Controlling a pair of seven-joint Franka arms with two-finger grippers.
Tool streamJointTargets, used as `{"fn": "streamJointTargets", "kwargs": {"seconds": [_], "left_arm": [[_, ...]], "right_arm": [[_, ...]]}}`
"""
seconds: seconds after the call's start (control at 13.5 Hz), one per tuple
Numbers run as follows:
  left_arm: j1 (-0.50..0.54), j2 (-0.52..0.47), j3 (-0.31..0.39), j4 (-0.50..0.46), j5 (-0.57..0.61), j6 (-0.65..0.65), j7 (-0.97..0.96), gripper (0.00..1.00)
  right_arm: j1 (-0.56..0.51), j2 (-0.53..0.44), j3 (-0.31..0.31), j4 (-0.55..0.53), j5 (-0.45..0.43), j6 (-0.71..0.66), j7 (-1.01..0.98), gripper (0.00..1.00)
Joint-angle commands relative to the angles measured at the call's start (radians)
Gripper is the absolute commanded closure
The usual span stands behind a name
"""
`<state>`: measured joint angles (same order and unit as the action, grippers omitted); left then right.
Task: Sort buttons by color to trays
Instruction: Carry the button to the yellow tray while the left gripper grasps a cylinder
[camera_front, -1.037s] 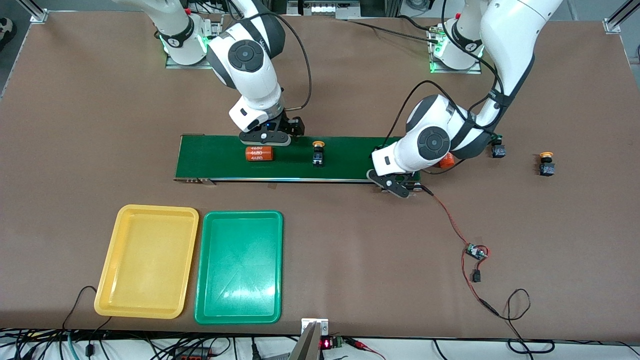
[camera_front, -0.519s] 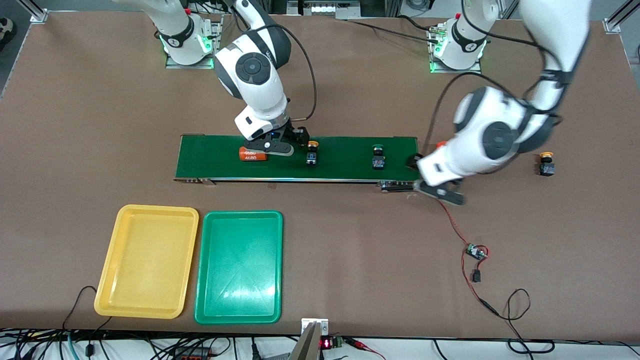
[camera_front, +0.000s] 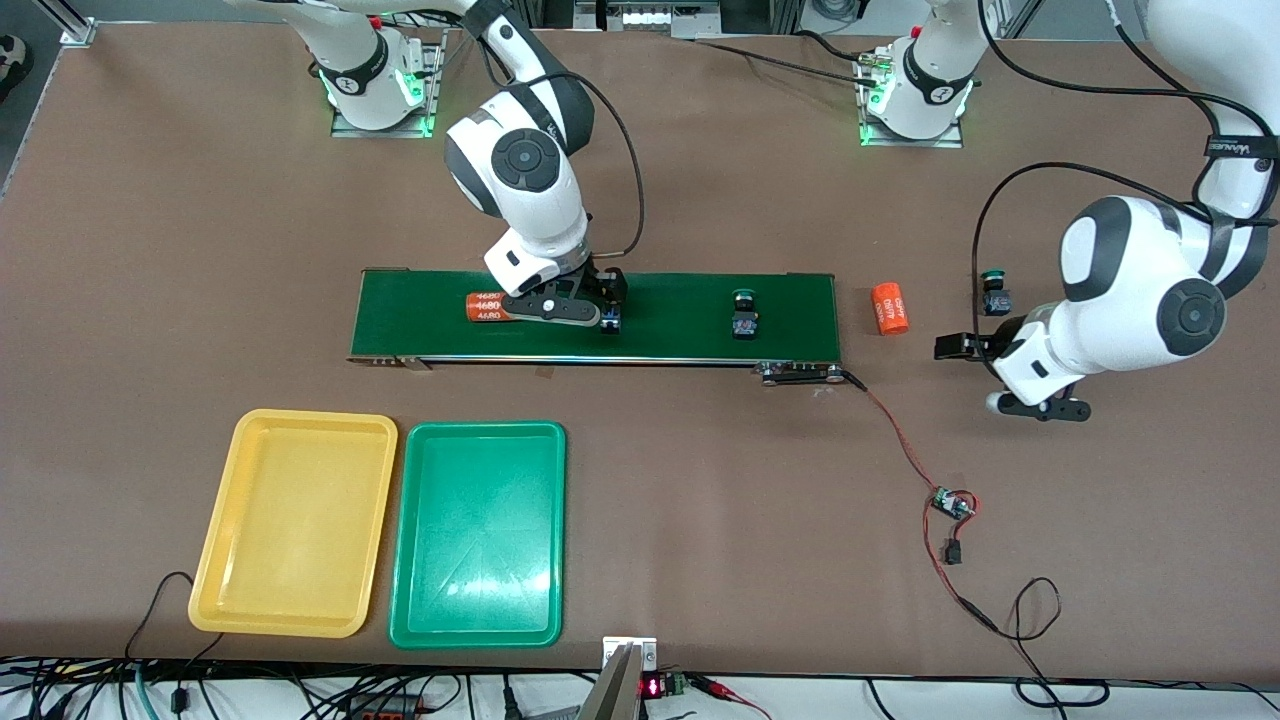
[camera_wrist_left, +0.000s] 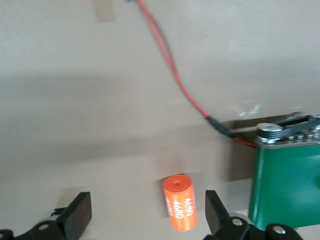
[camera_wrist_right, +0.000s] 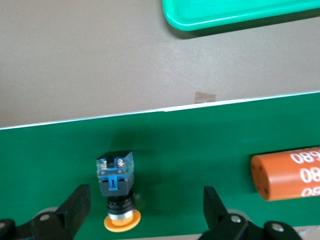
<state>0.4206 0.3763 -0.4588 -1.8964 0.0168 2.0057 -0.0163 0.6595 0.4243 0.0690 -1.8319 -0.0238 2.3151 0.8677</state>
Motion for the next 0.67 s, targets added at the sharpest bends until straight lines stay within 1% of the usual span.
{"fn": "streamJointTargets", "kwargs": {"seconds": [0.0, 0.07, 0.15, 0.37, 0.59], "left_arm": [[0.030, 0.022, -0.012, -0.039, -0.023, 0.004, 0.004, 0.00], [0.029, 0.021, -0.014, -0.064, -0.024, 0.016, -0.007, 0.00], [0.027, 0.018, -0.015, -0.108, -0.026, 0.045, -0.007, 0.00], [0.029, -0.002, -0.018, -0.237, -0.026, 0.177, -0.005, 0.00], [0.027, -0.016, -0.026, -0.317, -0.044, 0.258, -0.010, 0.00]], "right_arm": [[0.008, 0.025, -0.003, 0.036, -0.016, 0.000, 0.014, 0.00], [0.008, 0.036, -0.003, 0.036, -0.019, 0.003, 0.014, 0.00], [0.008, 0.051, -0.003, 0.036, -0.019, 0.013, 0.013, 0.00], [0.011, 0.099, -0.003, 0.036, -0.031, 0.078, 0.014, 0.00], [0.009, 0.136, -0.003, 0.036, -0.036, 0.139, 0.014, 0.00]]}}
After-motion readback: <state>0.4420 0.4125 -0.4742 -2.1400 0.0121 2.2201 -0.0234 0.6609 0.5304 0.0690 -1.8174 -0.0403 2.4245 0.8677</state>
